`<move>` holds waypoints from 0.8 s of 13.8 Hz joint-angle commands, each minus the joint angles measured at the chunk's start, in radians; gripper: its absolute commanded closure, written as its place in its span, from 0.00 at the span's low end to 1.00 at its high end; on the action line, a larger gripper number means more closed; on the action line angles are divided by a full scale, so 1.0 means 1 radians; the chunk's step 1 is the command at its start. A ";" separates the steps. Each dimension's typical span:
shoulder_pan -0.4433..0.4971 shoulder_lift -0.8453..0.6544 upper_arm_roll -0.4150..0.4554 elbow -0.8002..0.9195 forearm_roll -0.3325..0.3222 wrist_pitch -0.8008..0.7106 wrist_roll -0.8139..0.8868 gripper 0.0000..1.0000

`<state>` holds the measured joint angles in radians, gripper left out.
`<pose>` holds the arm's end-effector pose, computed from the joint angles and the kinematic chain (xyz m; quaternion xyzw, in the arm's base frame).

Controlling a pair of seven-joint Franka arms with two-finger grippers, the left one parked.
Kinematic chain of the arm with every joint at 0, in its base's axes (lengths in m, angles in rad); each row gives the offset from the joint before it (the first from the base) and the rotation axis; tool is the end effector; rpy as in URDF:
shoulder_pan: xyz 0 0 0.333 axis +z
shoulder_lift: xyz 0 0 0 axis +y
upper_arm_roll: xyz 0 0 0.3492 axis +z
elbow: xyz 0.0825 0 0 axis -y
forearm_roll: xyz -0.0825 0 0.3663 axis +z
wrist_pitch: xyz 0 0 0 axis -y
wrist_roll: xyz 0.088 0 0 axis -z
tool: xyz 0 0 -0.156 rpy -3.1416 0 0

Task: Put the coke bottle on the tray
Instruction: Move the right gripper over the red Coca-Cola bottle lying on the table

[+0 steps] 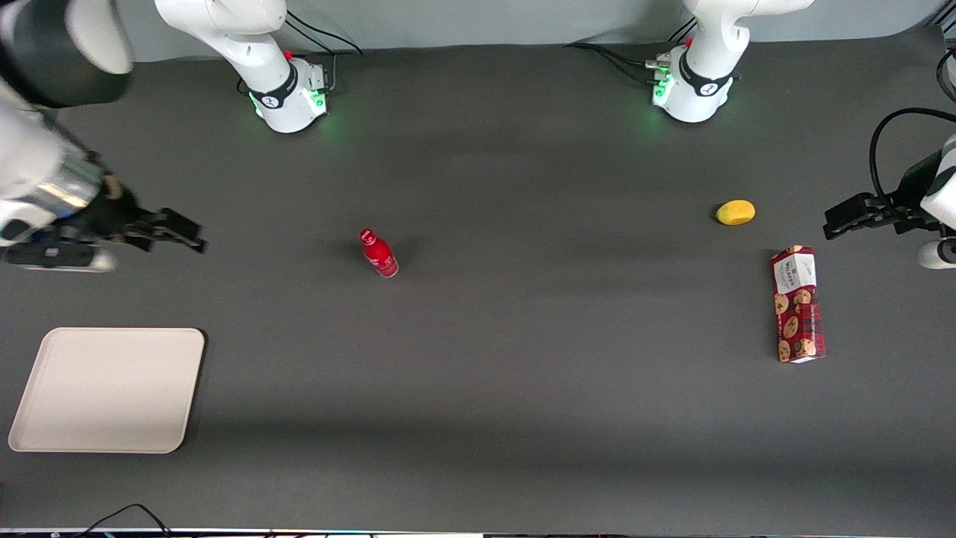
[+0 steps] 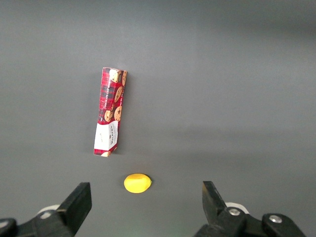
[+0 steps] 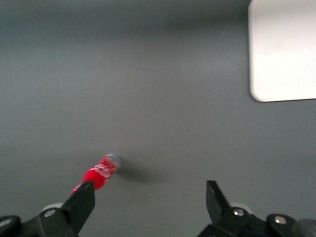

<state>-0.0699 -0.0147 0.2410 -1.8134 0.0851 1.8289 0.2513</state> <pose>0.5357 0.1043 0.5279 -0.9978 0.0503 -0.0063 0.0418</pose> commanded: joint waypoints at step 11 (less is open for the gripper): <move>0.051 0.031 0.268 -0.345 -0.031 0.358 0.358 0.00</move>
<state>-0.0295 0.0125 0.4968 -2.1009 0.0736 2.1100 0.5647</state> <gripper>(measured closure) 0.000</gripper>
